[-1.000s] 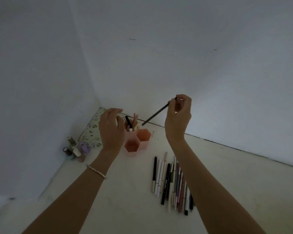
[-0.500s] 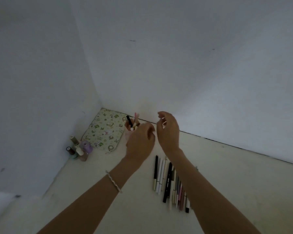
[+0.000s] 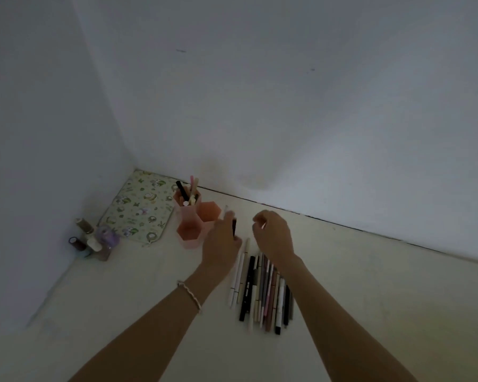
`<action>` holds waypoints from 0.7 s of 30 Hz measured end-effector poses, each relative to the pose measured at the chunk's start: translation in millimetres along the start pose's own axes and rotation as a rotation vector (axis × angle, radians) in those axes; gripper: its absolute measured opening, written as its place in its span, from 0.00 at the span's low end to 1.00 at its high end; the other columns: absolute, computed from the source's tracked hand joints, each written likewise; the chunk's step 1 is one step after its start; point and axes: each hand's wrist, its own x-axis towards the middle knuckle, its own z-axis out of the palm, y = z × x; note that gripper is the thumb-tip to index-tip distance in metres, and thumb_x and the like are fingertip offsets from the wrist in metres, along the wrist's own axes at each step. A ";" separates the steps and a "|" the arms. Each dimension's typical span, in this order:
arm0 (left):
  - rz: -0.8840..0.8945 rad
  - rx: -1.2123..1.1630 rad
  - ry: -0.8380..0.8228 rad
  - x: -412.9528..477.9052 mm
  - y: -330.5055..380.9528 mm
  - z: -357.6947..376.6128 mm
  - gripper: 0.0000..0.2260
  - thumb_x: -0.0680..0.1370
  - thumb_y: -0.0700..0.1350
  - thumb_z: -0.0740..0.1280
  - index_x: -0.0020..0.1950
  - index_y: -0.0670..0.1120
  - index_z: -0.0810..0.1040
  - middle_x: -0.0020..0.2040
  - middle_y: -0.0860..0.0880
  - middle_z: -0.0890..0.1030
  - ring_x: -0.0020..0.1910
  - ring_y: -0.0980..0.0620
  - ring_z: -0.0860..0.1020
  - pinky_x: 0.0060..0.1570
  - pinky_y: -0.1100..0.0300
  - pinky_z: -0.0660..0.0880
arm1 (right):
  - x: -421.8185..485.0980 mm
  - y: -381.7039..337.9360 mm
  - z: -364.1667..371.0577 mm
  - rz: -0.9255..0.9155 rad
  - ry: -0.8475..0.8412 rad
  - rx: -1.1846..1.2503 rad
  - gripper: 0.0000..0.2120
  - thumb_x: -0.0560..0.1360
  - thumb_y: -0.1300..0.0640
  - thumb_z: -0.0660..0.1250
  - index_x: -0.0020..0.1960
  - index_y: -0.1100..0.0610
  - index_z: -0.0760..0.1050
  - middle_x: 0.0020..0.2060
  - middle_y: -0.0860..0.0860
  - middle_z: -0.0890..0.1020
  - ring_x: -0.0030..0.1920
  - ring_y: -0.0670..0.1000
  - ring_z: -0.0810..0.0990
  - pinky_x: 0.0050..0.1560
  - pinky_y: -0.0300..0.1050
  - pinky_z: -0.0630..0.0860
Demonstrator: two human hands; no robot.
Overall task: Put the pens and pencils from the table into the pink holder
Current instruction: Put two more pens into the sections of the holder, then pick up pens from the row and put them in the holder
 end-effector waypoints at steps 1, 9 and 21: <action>0.035 -0.040 0.064 5.5 6.6 -11.7 0.22 0.76 0.38 0.67 0.68 0.48 0.67 0.46 0.47 0.78 0.41 0.51 0.80 0.40 0.55 0.81 | -1.9 0.8 8.4 0.014 -0.085 -0.076 0.07 0.75 0.60 0.64 0.48 0.60 0.80 0.45 0.52 0.80 0.45 0.50 0.78 0.44 0.39 0.72; 0.231 -0.178 0.300 18.8 27.4 -65.5 0.21 0.76 0.38 0.68 0.68 0.48 0.71 0.45 0.48 0.78 0.38 0.53 0.77 0.54 0.70 0.68 | -16.3 1.2 58.1 0.055 -0.350 -0.471 0.12 0.76 0.50 0.64 0.44 0.60 0.76 0.48 0.55 0.76 0.52 0.54 0.74 0.51 0.46 0.74; 0.127 -0.488 0.829 60.1 -21.3 -123.9 0.21 0.76 0.35 0.64 0.68 0.46 0.71 0.50 0.46 0.77 0.43 0.62 0.76 0.42 0.72 0.76 | 36.9 -55.7 -5.5 0.245 0.144 0.456 0.04 0.73 0.57 0.66 0.43 0.57 0.73 0.34 0.49 0.78 0.29 0.42 0.72 0.25 0.29 0.66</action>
